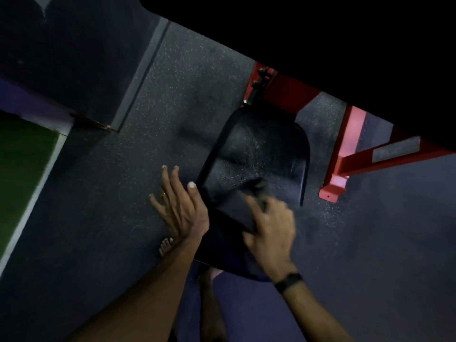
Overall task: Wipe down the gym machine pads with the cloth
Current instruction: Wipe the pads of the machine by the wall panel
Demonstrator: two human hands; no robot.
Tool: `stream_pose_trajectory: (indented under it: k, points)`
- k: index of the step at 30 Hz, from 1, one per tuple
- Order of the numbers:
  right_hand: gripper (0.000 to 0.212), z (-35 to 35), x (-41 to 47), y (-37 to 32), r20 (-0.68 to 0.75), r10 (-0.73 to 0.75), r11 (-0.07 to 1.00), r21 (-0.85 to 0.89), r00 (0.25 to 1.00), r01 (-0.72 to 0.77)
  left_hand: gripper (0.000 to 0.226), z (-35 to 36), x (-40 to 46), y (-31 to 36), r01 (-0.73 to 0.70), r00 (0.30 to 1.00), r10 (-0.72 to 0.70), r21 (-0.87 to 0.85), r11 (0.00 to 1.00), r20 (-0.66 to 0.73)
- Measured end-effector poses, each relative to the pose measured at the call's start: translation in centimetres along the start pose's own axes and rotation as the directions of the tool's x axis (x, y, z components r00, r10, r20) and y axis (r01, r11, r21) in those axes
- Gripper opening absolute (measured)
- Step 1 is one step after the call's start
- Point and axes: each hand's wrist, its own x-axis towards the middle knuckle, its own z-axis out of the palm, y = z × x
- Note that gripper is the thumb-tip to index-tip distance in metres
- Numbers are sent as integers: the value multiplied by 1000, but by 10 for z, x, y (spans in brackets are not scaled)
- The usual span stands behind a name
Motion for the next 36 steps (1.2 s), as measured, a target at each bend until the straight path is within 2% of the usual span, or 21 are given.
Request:
stream_pose_trajectory:
  k: [2,4,6,7,9,11,13,15,17,19,21,24,27,31,33,36]
  points:
    - [62,-5,4,34,-46,212,977,5,976,-212,62,-1,-1,1,-8,1000,8,-8,1000,-1]
    - [59,-3,52,48,-141,445,895,22,885,-446,63,-1,-1,1,-2,1000,2,-15,1000,6]
    - [54,3,116,39,-188,556,828,38,809,-560,63,-2,-2,1,-2,1000,2,-15,1000,7]
    - [53,5,141,26,-175,548,833,31,818,-552,63,-1,-1,2,-4,1000,4,-12,1000,3]
    - [55,10,154,-5,-140,386,920,-8,912,-391,62,-2,-1,3,-3,1000,3,-8,1000,0]
    - [59,9,111,-33,-76,179,984,7,981,-179,61,-2,-2,3,-6,1000,6,-7,1000,6]
    - [65,6,36,-44,-23,73,995,66,997,-71,60,-2,-2,0,-13,1000,13,3,1000,14]
    - [66,-2,-36,-33,29,104,993,56,994,-106,59,-2,-2,-1,3,1000,-3,-19,1000,16]
    - [64,-6,-58,-8,8,177,983,39,984,-177,56,-3,-2,0,12,1000,-12,-23,1000,11]
    - [61,-2,-25,15,-64,280,960,7,958,-280,55,-3,-2,2,8,1000,-8,-23,1000,13]
    - [59,4,44,33,-167,388,917,-32,906,-398,55,-4,-3,2,12,1000,-11,-34,999,13]
    - [54,4,140,48,-178,487,868,-8,855,-496,56,-5,-4,2,8,1000,-8,-21,1000,13]
    - [58,4,125,41,-134,425,900,-42,895,-434,60,-6,-4,2,4,1000,-3,-8,1000,12]
    - [74,2,-39,-10,-25,271,962,-1,962,-271,62,-7,-3,2,2,1000,-2,-28,1000,9]
    - [66,2,-96,-23,-4,249,968,32,968,-249,62,-7,-3,1,10,1000,-9,-33,999,15]
    - [58,5,-79,-10,-81,249,968,33,965,-248,62,-6,-3,3,4,1000,-3,-48,999,21]
